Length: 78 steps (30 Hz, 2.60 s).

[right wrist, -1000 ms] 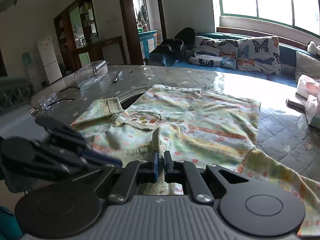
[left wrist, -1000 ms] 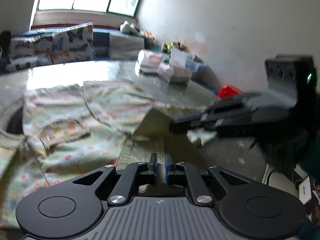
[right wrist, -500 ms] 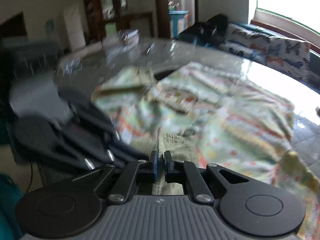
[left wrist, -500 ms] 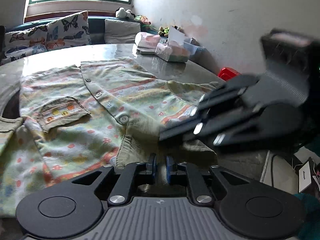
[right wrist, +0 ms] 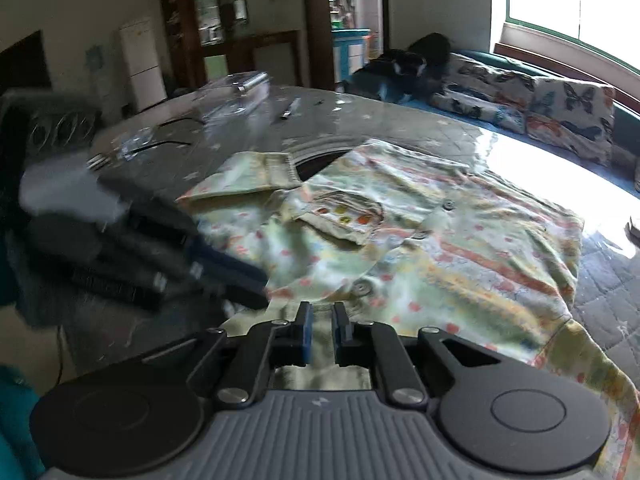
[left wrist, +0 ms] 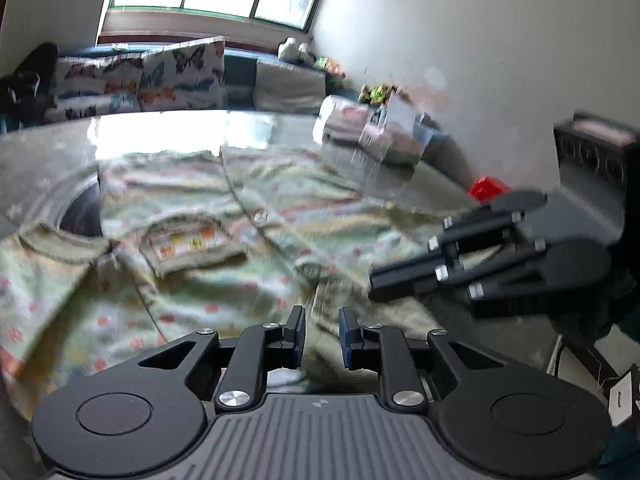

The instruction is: Fold clothes

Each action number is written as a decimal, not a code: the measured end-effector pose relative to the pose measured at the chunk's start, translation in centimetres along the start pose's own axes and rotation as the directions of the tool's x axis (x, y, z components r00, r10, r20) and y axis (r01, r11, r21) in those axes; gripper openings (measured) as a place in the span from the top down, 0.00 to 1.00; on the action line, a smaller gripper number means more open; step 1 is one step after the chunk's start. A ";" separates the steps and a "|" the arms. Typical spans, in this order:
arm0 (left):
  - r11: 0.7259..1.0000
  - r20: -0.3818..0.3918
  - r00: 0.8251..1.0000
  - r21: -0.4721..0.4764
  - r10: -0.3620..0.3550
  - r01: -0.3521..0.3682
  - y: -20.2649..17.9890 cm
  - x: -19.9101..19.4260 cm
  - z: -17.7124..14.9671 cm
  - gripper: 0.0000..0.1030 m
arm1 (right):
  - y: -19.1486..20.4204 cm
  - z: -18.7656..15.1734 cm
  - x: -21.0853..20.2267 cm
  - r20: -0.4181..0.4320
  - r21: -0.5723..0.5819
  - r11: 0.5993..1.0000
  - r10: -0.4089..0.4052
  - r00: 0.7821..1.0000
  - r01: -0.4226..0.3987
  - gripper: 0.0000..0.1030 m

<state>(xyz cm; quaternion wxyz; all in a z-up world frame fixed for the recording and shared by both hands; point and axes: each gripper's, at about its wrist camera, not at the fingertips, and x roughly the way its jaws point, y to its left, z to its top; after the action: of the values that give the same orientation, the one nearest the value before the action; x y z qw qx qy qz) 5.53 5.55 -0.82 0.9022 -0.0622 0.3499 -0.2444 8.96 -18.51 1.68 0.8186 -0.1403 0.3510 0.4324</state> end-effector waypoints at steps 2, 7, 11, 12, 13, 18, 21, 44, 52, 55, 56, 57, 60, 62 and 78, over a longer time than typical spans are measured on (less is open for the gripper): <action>1.000 -0.020 1.000 -0.002 0.019 -0.019 0.2 0.4 -0.4 0.81 | -0.4 0.1 1.4 -0.017 0.011 1.000 -0.007 1.000 0.007 0.80; 0.987 0.058 0.985 -0.011 0.164 -0.163 2.0 -1.0 0.9 0.75 | -0.3 -0.8 3.0 -0.060 0.007 1.000 0.008 0.998 -0.007 0.78; 0.938 0.090 0.934 0.001 0.345 -0.346 4.2 -0.5 1.9 0.67 | -0.1 -0.8 2.9 -0.064 0.009 1.000 0.021 0.998 -0.020 0.69; 0.926 0.084 0.923 0.009 0.376 -0.378 4.6 -0.1 2.0 0.66 | 0.0 -0.8 3.0 -0.064 0.007 1.000 0.023 0.998 -0.023 0.67; 0.912 0.078 0.910 0.017 0.408 -0.410 5.1 0.2 2.0 0.64 | 0.1 -0.9 3.0 -0.064 0.004 1.000 0.025 0.998 -0.025 0.64; 0.858 0.059 0.860 0.067 0.507 -0.510 6.2 1.4 1.4 0.61 | 0.2 -0.8 3.2 -0.066 -0.002 1.000 0.025 0.997 -0.025 0.62; 0.841 0.062 0.843 0.056 0.535 -0.538 6.7 1.6 1.3 0.61 | 0.2 -0.7 3.2 -0.064 0.004 1.000 0.029 0.998 -0.029 0.62; 0.595 0.066 0.642 -0.458 0.764 -0.660 13.7 -10.8 -2.2 0.97 | 0.6 -0.7 3.4 -0.065 0.004 1.000 0.023 0.998 -0.023 0.56; 0.617 0.101 0.675 -0.522 0.731 -0.589 13.8 -12.2 -3.3 0.77 | 0.6 -0.6 3.5 -0.067 0.006 1.000 0.024 0.997 -0.024 0.55; 0.668 0.145 0.695 -0.468 0.704 -0.579 12.1 -11.7 -3.0 0.62 | 0.6 -0.6 3.4 -0.068 0.009 1.000 0.026 0.997 -0.026 0.55; 0.682 0.154 0.702 -0.449 0.695 -0.577 11.6 -11.5 -2.9 0.61 | 0.5 -0.6 3.4 -0.068 0.010 1.000 0.027 0.997 -0.027 0.55; 0.696 0.161 0.710 -0.431 0.685 -0.574 11.1 -11.3 -2.9 0.59 | 0.5 -0.6 3.4 -0.068 0.011 1.000 0.028 0.997 -0.027 0.55; 0.713 0.153 0.717 -0.369 0.680 -0.596 10.4 -9.9 -2.2 0.52 | 0.5 -0.6 3.4 -0.070 0.009 1.000 0.030 0.997 -0.029 0.54; 0.712 0.145 0.713 -0.334 0.686 -0.618 10.6 -8.8 -1.4 0.51 | 0.5 -0.6 3.5 -0.070 0.008 1.000 0.029 0.997 -0.029 0.54; 0.560 -0.003 0.630 -0.455 0.777 -0.692 16.5 -11.0 -4.5 0.95 | 0.5 -0.6 3.6 -0.066 0.010 0.999 0.034 0.997 -0.033 0.53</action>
<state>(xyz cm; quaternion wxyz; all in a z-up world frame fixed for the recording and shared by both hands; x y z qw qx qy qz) 2.10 25.55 -2.30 0.9156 -0.1236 0.2952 0.2435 9.66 -16.36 -1.16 0.7998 -0.1449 0.3822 0.4396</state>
